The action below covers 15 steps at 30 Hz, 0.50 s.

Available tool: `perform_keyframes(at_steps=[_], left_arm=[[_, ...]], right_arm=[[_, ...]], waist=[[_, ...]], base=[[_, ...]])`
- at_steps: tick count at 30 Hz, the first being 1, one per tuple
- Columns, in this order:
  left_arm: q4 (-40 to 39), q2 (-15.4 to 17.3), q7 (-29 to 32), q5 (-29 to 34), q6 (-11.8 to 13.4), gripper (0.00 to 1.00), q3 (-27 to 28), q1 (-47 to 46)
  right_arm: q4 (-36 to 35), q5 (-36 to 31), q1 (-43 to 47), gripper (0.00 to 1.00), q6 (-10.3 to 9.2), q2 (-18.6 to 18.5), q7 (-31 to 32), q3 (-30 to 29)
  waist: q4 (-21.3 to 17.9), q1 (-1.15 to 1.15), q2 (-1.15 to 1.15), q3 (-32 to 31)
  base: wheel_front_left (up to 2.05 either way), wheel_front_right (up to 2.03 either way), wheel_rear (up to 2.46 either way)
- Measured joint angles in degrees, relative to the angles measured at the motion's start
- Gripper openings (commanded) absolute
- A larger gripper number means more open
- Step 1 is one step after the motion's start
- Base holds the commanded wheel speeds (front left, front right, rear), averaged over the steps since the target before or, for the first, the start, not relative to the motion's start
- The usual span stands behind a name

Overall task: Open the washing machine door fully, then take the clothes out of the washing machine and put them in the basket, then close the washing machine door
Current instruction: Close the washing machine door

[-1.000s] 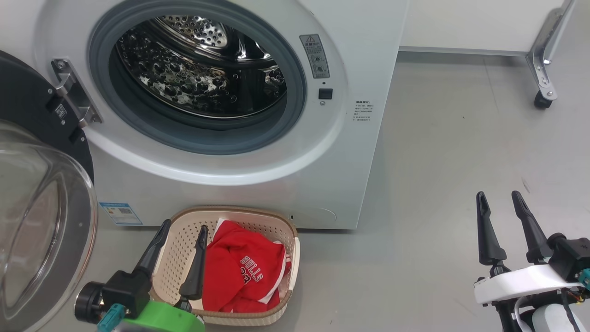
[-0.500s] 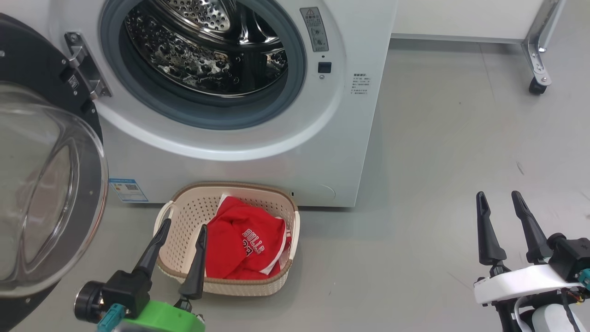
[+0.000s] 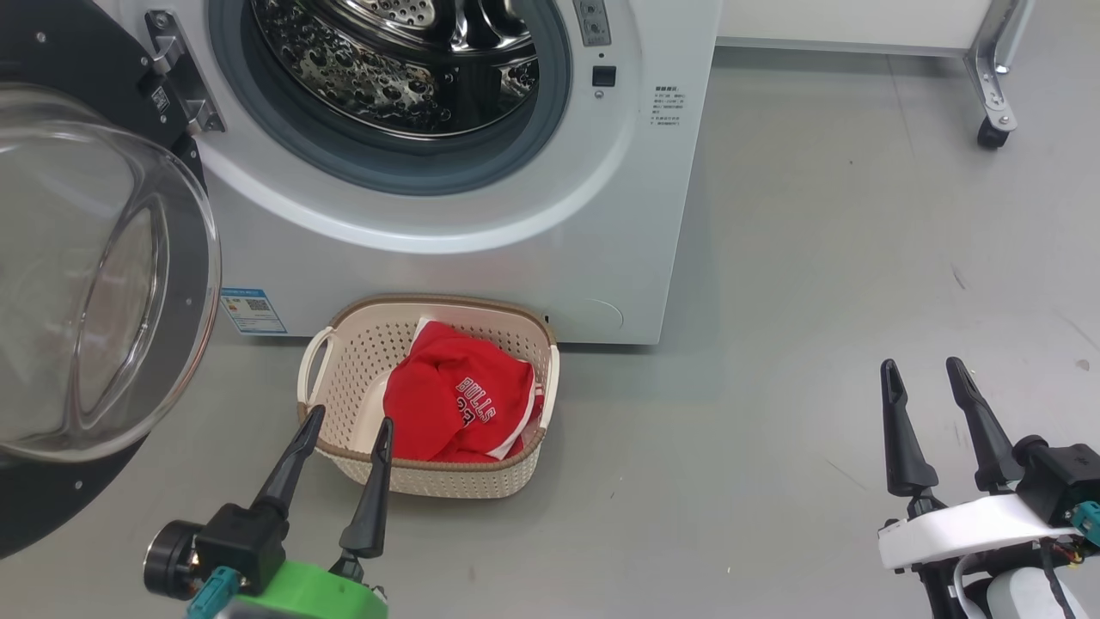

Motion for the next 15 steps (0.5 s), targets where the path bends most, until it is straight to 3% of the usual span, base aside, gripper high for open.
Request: perform_keyframes(at_steps=[15], left_arm=[[-1.0, 0.0, 0.0, -0.4, 0.0, 1.0, -0.7, 0.2]], right_arm=[[0.1, 0.0, 0.0, 1.0, 0.0, -0.1, 0.0, 0.3]], waist=[[0.0, 0.0, 0.0, 0.0]], base=[[-0.63, 0.63, 0.0]])
